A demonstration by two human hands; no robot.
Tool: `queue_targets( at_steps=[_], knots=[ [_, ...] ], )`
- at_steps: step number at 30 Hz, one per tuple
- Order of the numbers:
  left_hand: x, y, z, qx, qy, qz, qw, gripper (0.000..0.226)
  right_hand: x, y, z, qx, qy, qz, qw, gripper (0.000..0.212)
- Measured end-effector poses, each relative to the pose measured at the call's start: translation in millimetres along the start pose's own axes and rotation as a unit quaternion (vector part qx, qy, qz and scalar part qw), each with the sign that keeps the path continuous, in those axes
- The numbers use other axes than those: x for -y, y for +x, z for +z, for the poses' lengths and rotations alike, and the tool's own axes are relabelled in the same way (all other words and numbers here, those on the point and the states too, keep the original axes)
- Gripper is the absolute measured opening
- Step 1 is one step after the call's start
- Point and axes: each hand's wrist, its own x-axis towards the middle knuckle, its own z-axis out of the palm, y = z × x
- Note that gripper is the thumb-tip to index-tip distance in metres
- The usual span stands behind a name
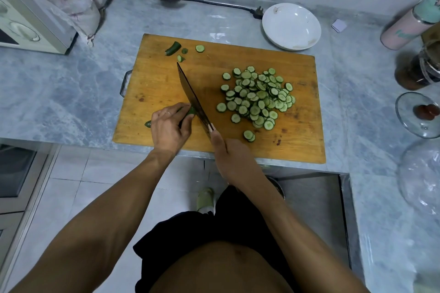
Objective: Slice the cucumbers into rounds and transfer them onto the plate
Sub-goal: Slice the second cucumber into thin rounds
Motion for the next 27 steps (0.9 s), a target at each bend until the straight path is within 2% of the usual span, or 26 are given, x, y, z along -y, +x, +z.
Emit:
queue_targets(
  at_steps=[9, 16, 23, 27],
  knots=[
    [0, -1, 1, -0.002, 0.019, 0.020, 1.000, 0.022, 8, 24, 12, 0.003, 0.033, 0.033, 0.999, 0.065],
    [0, -2, 1, -0.005, 0.019, 0.018, 1.000, 0.023, 2, 27, 31, -0.031, 0.026, 0.017, 0.999, 0.056],
    [-3, 0, -2, -0.002, -0.008, 0.015, 1.000, 0.023, -4, 26, 20, -0.043, 0.023, 0.014, 0.999, 0.054],
    [-5, 0, -5, -0.001, -0.012, 0.011, 1.000, 0.021, -8, 28, 20, -0.044, 0.010, 0.032, 0.998, 0.063]
  ],
)
